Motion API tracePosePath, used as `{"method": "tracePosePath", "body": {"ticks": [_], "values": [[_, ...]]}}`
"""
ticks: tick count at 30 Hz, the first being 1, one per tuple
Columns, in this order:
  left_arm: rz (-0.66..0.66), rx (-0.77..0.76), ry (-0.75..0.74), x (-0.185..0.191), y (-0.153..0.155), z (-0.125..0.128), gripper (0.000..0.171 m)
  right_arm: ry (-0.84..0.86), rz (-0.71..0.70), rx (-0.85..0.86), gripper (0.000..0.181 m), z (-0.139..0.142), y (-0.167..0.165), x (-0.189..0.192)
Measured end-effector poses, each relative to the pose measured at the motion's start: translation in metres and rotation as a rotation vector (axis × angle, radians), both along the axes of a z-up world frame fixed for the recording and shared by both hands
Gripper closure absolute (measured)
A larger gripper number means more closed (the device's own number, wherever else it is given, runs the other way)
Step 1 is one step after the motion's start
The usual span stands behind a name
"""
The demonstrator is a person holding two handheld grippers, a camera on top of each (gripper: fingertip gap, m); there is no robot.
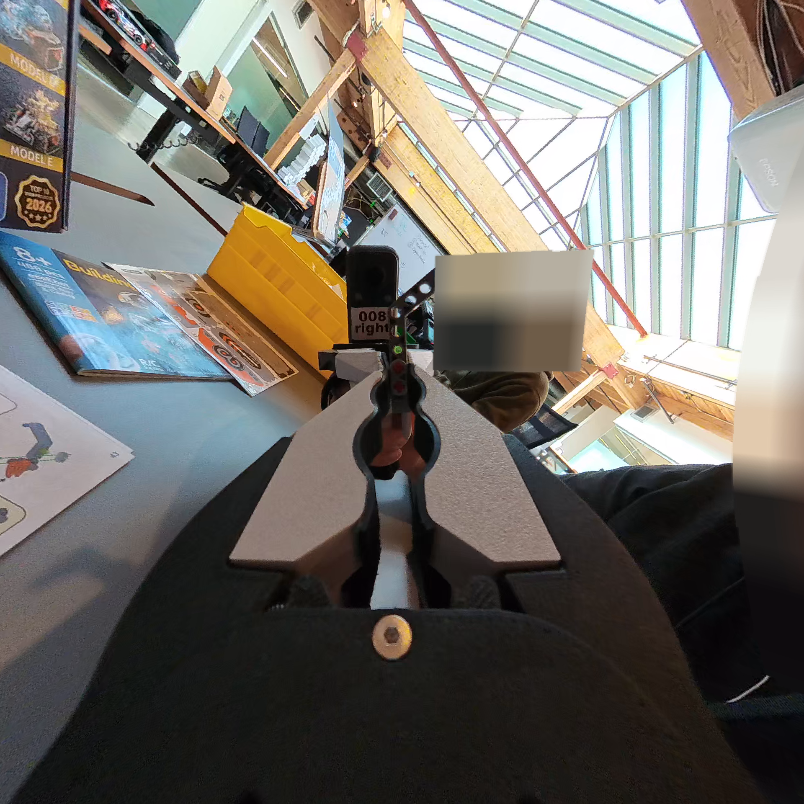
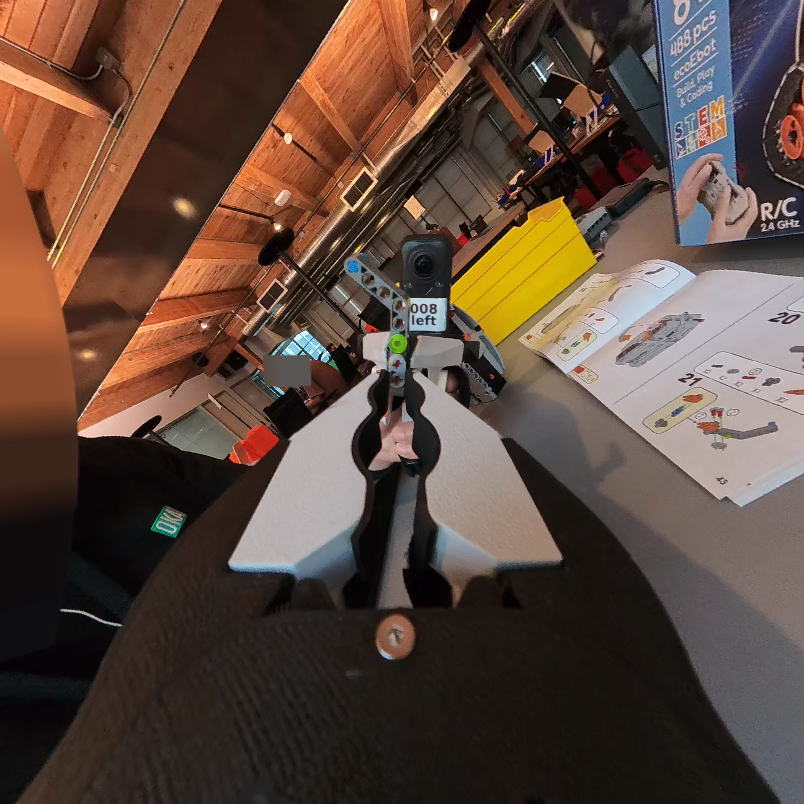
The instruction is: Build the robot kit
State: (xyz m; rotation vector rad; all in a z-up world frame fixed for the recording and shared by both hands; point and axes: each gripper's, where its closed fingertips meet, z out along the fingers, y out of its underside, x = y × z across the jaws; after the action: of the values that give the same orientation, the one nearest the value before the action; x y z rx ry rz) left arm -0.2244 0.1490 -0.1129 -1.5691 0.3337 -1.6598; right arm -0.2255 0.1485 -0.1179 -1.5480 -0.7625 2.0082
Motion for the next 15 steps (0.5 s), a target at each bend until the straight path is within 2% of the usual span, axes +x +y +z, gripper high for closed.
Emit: {"method": "tracePosePath", "body": {"ticks": [7, 15], "values": [[0.062, 0.028, 0.116, 0.000, 0.005, -0.011, 0.166, -0.076, -0.077, 0.056, 0.175, -0.010, 0.007, -0.002], [0.153, 0.035, 0.132, -0.003, 0.012, -0.012, 0.166, -0.103, -0.178, 0.047, 0.175, -0.012, 0.015, -0.005]]}}
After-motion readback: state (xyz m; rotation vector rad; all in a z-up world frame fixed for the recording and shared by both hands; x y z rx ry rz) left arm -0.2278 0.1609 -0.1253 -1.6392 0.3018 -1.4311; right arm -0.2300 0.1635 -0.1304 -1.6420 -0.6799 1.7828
